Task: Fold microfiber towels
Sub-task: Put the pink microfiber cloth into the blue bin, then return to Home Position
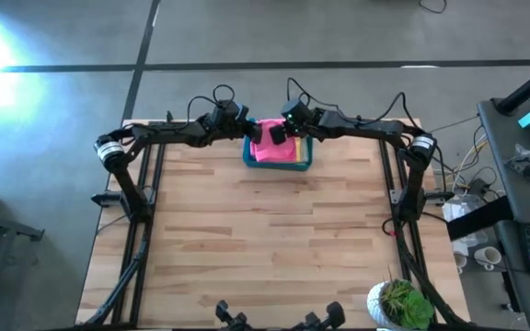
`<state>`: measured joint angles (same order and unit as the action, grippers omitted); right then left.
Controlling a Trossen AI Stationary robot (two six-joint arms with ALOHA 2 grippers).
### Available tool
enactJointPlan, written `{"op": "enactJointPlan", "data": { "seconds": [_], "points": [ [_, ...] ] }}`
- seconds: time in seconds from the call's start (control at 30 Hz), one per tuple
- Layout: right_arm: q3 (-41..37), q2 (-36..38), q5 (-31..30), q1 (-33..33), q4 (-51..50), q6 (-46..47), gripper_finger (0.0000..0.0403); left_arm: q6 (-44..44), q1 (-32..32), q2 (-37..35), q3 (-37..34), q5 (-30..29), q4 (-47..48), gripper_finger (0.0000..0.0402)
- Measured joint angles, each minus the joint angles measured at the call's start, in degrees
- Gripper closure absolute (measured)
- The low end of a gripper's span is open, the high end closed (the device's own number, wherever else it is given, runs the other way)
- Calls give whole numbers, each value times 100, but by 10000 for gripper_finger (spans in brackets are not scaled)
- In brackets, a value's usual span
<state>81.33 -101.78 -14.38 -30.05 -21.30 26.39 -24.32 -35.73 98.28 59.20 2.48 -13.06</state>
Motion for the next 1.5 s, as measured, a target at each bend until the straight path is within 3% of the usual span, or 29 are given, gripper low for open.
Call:
{"op": "enactJointPlan", "data": {
  "seconds": [0.17, 0.37, 0.7, 0.83, 0.97, 1.17, 1.5],
  "points": [
    [-2, 0, -23, -7, 5, -49, 385, 393, 4, 0, 2, -40, -2, 387],
    [0, 0, -21, -26, -5, -77, 330, 926, 4, 0, 25, -10, -1, 368],
    [460, 186, -24, -76, -525, -480, 247, 1275, 4, -167, 26, 64, 61, 260],
    [567, 519, -21, -74, -729, -700, 237, 1277, -33, -623, 96, 83, 87, 225],
    [567, 935, -23, -20, -987, -703, 238, 1276, -44, -1244, 84, 83, 240, 215],
    [420, 1508, -23, 411, -1423, -788, 249, 1277, 29, -2332, -18, 79, 1373, 214],
    [-178, 1926, -24, 1707, -1156, -990, 252, 1286, 780, -4151, -1222, 61, 1715, 216]
  ]
}}
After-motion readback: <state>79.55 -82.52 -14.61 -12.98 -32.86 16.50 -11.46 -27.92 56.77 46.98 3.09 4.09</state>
